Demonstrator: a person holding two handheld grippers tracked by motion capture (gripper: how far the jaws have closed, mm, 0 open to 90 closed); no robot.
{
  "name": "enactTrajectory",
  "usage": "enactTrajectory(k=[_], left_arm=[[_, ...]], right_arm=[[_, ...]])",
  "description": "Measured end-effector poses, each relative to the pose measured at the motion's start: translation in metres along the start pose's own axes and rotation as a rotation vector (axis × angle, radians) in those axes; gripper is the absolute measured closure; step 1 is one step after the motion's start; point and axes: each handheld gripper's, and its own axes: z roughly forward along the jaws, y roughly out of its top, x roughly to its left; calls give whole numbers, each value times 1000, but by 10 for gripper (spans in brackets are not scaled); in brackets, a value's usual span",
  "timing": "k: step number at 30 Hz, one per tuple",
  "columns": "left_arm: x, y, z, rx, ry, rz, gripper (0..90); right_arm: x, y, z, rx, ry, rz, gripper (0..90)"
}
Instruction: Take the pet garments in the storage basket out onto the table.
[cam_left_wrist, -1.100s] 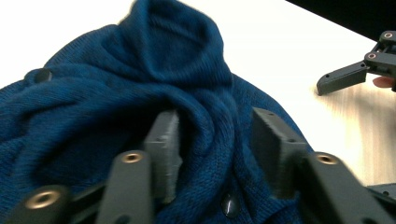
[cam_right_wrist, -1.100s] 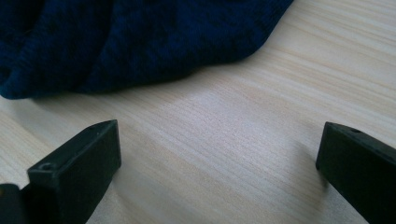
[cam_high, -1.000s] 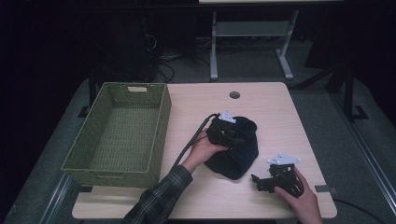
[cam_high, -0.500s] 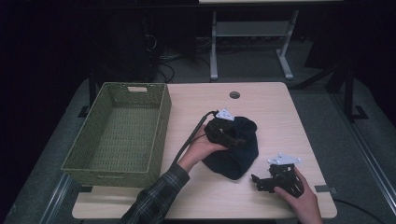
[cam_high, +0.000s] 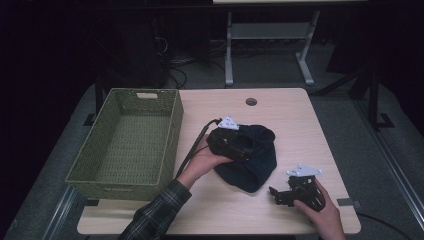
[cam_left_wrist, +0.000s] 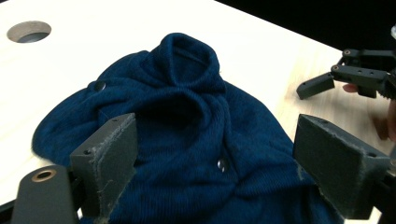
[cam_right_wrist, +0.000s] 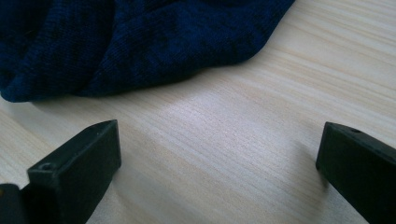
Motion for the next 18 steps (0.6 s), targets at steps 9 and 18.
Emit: enactTrajectory(k=[9, 18], left_arm=[[-5, -13, -25, -24, 22, -12, 139], [-14, -36, -41, -17, 46, -14, 138]], right_arm=[[0, 0, 0, 0, 0, 0, 0], [0, 0, 0, 0, 0, -1, 0]])
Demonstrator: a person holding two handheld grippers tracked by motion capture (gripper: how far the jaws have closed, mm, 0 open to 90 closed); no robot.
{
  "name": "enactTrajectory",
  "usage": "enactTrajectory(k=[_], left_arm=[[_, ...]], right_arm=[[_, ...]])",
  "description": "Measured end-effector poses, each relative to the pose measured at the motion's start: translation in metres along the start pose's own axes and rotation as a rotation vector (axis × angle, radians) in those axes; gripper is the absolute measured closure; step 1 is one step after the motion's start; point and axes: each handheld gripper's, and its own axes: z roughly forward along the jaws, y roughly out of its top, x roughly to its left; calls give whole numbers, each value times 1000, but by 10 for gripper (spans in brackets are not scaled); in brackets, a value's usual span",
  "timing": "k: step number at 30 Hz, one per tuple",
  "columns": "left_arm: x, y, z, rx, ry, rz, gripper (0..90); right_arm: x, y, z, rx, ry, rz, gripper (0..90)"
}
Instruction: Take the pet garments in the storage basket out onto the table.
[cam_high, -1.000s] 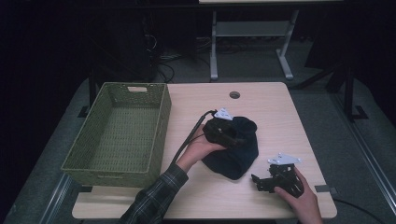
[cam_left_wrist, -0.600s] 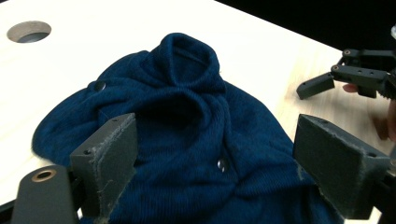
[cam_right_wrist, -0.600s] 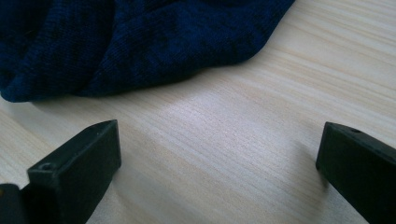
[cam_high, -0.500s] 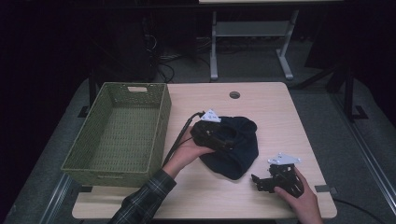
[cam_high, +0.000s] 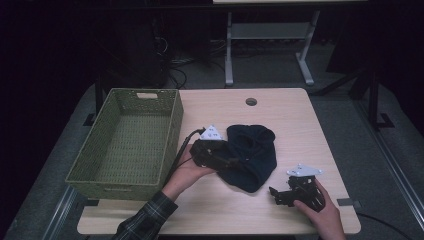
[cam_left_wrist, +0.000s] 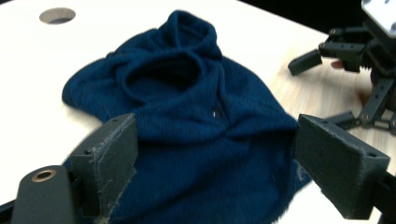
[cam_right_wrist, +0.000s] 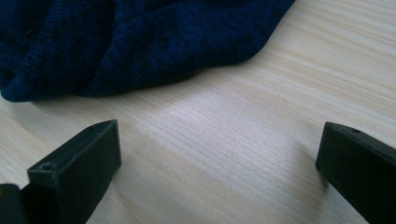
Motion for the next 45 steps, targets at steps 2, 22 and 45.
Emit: enactTrajectory(k=[2, 22, 45], left_arm=[[-2, -5, -4, 2, 4, -3, 136], [-13, -61, -18, 54, 71, -28, 129], [-27, -94, 7, 124, 118, 27, 126]], right_arm=[[0, 0, 0, 0, 0, 0, 0], [0, 0, 0, 0, 0, 0, 0], [0, 0, 0, 0, 0, 1, 0]])
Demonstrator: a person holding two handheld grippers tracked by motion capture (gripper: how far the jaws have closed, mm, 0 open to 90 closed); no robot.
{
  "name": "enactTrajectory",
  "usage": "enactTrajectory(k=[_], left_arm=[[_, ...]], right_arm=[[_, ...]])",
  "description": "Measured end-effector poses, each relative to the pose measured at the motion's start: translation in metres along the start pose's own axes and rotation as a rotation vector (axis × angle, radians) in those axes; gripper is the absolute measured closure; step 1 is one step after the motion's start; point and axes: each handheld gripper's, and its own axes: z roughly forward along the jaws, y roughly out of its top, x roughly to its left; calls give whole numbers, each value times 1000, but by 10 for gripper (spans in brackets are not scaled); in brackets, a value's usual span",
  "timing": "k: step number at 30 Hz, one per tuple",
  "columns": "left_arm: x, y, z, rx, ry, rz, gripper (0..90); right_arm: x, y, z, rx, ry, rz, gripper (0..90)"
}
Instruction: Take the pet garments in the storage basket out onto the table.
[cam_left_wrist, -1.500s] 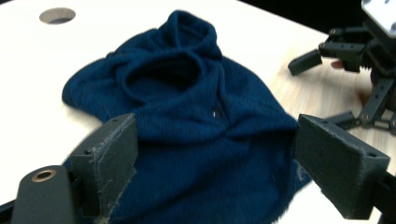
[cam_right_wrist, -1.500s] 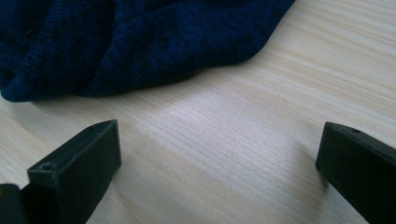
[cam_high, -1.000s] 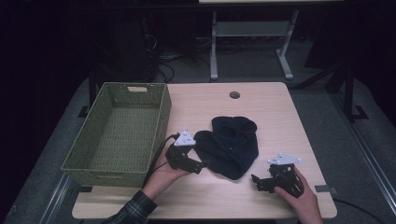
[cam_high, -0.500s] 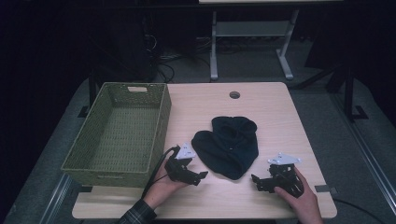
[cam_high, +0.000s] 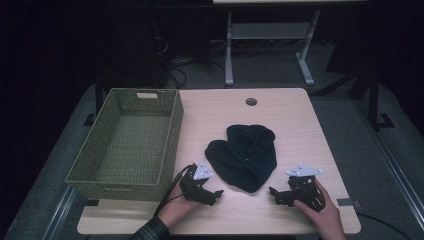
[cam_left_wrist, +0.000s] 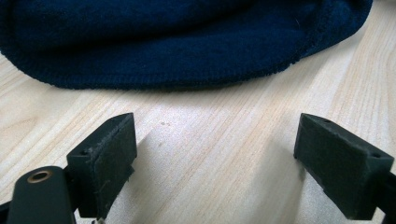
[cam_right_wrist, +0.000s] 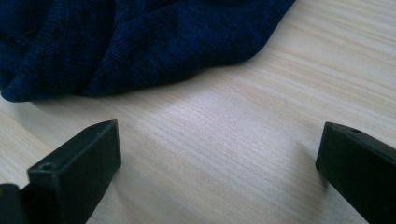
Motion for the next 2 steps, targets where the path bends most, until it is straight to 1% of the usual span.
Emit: enactTrajectory(k=[2], left_arm=[[0, 0, 0, 0, 0, 0, 126]], right_arm=[[0, 0, 0, 0, 0, -1, 0]])
